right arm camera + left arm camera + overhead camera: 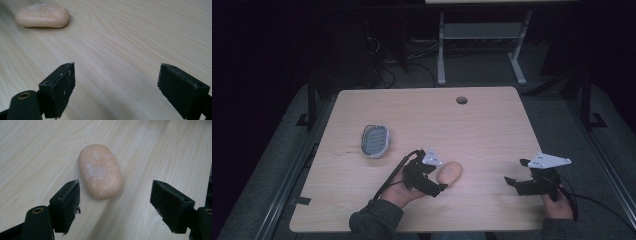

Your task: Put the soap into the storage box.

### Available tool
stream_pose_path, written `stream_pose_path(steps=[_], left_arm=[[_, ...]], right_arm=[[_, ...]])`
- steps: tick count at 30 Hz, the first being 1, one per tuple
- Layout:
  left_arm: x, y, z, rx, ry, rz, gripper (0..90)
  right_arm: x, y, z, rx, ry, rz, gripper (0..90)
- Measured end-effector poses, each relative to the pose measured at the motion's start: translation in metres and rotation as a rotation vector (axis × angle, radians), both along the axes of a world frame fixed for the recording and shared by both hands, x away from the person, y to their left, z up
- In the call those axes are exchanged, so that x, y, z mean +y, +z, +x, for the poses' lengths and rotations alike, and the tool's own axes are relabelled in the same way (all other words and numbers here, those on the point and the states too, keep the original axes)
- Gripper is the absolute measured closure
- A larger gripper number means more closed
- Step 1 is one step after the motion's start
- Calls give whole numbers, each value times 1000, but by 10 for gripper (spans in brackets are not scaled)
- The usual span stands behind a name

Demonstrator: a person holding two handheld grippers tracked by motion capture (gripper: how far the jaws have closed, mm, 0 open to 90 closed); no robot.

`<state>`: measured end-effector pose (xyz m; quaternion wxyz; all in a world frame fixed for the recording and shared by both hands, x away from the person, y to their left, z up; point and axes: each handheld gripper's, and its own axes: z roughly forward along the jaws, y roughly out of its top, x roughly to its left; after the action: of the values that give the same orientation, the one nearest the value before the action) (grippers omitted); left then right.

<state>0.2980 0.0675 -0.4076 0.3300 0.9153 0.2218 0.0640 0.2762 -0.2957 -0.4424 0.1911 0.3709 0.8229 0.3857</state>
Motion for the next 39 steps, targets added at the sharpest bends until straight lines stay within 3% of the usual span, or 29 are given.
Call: stream_pose_path(steps=[12, 19, 39], left_arm=[[-22, -5, 16, 39, 47, 57, 237], [-37, -11, 27, 53, 66, 119, 237], [-66, -27, 45, 120, 129, 227, 245]], right_arm=[[-1, 0, 0, -2, -4, 4, 140], [-3, 0, 0, -1, -6, 5, 140], [-3, 0, 0, -1, -7, 10, 140]])
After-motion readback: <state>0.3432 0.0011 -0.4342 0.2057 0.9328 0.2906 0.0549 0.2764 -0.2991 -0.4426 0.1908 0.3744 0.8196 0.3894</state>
